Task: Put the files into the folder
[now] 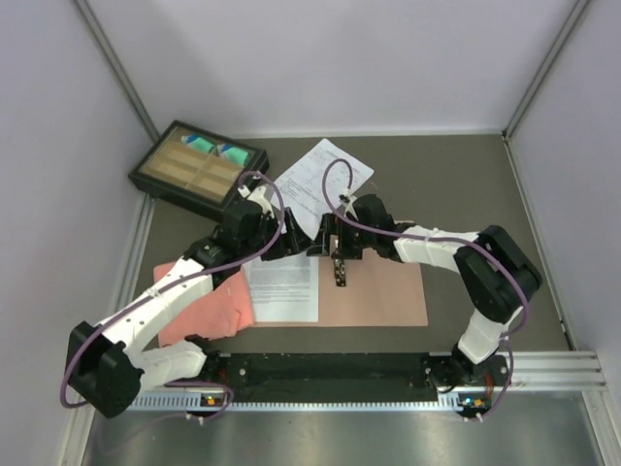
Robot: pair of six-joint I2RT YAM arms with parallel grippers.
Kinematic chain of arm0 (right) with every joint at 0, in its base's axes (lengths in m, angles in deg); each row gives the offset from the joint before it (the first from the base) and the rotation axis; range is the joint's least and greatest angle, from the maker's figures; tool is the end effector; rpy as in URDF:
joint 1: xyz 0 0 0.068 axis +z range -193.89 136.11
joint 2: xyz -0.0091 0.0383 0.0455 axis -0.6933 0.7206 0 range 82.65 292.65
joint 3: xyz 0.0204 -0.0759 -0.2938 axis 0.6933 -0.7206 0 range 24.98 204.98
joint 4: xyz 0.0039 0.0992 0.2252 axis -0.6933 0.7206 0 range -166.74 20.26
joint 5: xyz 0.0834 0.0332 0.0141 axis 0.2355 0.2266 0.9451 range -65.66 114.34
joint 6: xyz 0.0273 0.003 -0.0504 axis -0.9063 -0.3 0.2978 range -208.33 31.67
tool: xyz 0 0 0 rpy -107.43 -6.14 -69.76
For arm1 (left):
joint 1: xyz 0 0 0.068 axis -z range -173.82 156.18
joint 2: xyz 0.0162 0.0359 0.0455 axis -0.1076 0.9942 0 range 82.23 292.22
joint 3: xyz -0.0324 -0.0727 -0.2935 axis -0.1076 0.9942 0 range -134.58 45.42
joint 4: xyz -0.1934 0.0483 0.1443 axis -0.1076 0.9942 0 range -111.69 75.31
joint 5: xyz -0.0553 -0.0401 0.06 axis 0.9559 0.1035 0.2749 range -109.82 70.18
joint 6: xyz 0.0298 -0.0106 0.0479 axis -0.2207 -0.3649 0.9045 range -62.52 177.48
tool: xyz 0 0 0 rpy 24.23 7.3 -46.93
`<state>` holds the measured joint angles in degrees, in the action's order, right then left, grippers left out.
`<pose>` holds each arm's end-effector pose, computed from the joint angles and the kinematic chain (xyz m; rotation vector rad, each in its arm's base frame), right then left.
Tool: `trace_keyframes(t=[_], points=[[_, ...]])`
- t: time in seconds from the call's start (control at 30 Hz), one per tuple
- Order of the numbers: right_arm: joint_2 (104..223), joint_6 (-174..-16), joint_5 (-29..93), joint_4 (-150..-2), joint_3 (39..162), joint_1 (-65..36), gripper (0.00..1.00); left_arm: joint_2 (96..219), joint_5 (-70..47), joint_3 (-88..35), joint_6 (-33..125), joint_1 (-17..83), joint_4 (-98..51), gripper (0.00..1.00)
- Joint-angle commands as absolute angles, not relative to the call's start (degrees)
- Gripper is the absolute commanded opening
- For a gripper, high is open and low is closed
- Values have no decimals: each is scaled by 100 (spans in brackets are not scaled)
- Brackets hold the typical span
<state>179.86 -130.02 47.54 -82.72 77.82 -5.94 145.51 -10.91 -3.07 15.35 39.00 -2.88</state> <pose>0.2660 0.2277 0.2212 -0.1630 2.4568 1.1449 0.1799 -0.1234 0.3145 -0.0907 2.2958 -0.8908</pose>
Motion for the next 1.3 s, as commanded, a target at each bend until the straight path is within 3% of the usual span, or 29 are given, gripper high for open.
trace_keyframes(t=[0.0, 0.4, 0.53, 0.7, 0.83, 1.03, 1.27], points=[[18380, -12454, 4702, -8298, 8219, -733, 98, 14761, -726, -72, 1354, 3914, -1052, 78], [18847, -11944, 5150, -7973, 9168, -953, 99, 15666, -584, 51, 1239, 3905, -1703, 75], [18820, -11830, 4670, -7457, 9660, -1075, 99, 15912, -830, -54, 1318, 3905, -1896, 73], [19312, -12084, 3262, -5955, 10916, -1514, 99, 16527, -1391, -931, 1441, 3870, -1914, 73], [20013, -12330, 2717, -5583, 11708, -2015, 99, 17693, -1367, -2203, 1450, 3659, -1871, 73], [20885, -12340, 2812, -5548, 12956, -2649, 99, 19468, -1121, -3813, 1476, 3290, -2054, 72], [21817, -12155, 2821, -5346, 14256, -2825, 99, 20764, -874, -4633, 1327, 3018, -3056, 69]])
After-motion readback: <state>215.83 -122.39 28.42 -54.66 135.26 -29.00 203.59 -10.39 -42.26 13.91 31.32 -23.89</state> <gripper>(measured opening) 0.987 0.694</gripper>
